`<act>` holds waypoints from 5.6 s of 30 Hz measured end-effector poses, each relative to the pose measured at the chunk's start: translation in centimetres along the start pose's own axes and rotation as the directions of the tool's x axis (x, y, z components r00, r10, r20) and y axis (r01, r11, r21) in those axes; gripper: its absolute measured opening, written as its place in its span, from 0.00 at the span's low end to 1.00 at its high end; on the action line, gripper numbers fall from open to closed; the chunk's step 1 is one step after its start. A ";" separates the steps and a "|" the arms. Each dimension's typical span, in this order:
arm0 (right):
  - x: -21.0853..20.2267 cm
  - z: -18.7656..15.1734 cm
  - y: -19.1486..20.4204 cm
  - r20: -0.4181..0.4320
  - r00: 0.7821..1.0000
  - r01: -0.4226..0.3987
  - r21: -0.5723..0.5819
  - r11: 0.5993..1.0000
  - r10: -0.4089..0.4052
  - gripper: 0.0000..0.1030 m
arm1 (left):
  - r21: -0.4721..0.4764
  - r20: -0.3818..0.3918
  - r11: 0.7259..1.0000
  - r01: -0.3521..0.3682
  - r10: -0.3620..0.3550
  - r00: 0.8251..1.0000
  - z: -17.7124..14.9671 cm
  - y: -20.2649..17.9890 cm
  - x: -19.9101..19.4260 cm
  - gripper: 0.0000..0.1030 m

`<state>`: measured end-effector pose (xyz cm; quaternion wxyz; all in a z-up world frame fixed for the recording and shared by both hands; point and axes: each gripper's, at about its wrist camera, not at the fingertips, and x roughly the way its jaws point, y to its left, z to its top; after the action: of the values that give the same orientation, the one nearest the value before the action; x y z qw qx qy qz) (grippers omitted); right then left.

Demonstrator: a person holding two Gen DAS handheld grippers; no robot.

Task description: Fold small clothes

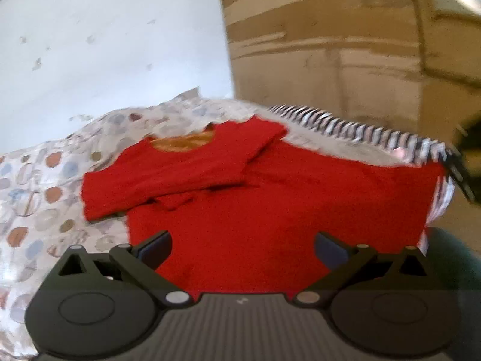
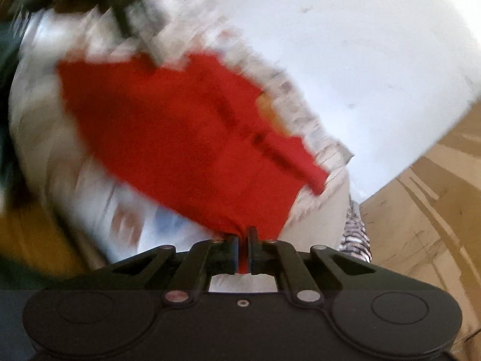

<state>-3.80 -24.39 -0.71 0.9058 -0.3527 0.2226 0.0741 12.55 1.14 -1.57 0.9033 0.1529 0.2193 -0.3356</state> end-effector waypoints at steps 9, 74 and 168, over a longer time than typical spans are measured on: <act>4.5 12.2 -8.2 0.119 0.989 -0.091 0.022 0.996 0.088 0.03 | 0.110 0.039 0.993 -0.039 0.035 0.999 -2.0 -5.0 -2.5 1.00; 1.9 -3.5 1.6 -0.009 0.972 -0.229 0.137 0.964 0.233 0.69 | 0.048 0.131 0.950 -0.307 0.299 0.945 4.8 3.2 -2.5 0.08; 2.3 -0.9 6.1 0.046 0.986 -0.140 -0.319 0.937 0.163 0.24 | 0.300 0.006 0.947 -0.116 0.120 0.993 -7.5 -5.2 -1.0 0.11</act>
<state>-3.89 -20.56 -6.06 0.8370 -0.4714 0.2020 0.1908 6.14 1.07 -8.13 0.8866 0.3032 0.1617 -0.3096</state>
